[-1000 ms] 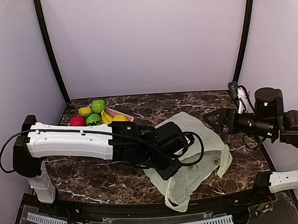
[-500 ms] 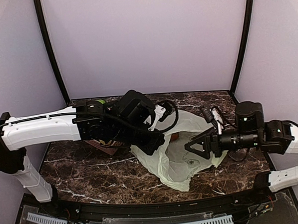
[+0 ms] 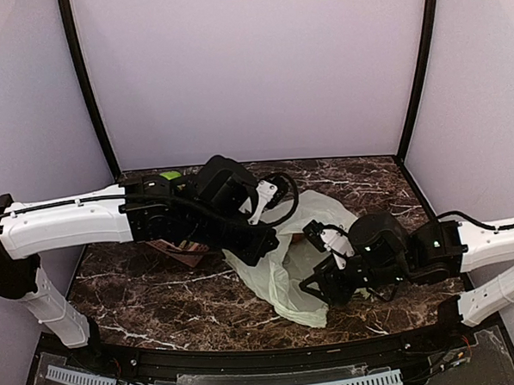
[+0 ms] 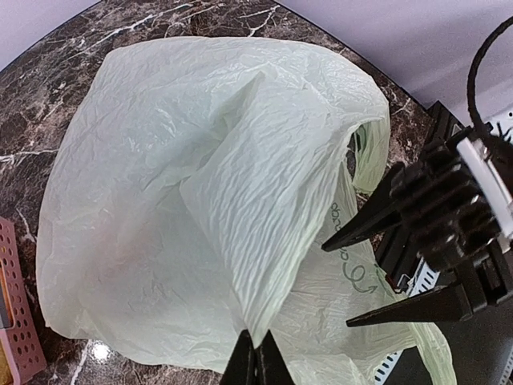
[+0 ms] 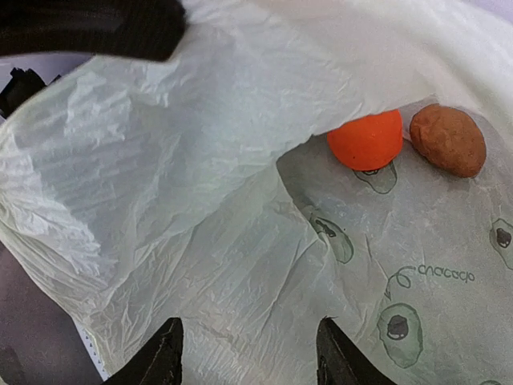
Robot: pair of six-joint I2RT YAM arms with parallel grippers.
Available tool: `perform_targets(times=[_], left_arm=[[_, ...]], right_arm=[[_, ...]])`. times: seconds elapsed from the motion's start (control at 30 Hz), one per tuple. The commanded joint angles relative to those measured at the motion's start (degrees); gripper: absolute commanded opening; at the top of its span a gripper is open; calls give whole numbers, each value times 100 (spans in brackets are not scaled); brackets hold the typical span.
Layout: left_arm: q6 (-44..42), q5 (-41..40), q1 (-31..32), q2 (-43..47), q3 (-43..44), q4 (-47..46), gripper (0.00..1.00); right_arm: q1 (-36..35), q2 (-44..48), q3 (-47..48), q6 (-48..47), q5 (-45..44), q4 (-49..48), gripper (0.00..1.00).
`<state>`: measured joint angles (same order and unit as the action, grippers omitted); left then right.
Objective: Untie the knot of the plastic bag and take out the fruit
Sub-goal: Reach into the gripper in the takeout bag.
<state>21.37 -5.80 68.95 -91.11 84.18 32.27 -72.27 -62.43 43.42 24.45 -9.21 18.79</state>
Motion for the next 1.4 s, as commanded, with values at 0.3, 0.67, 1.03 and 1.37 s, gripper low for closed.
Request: perform_targets(times=[0.3,0.67,1.03,1.37], left_arm=[[-149,404,-162,415,-233,-271,1],[-382,1363,-162,423,-421,-716,1],[149,2180,348,-640,88,-2141,1],[-136,2194,663,-858,508,-2161,33]], right_arm=[[-363,-1358,87,668,-459,127,52],[982,-1745,42,1228,-343,-606,60],[1428,-1970,-292,1262,646,-2034,73],[1585,-2229,-617,1285,1129,-2933,93]])
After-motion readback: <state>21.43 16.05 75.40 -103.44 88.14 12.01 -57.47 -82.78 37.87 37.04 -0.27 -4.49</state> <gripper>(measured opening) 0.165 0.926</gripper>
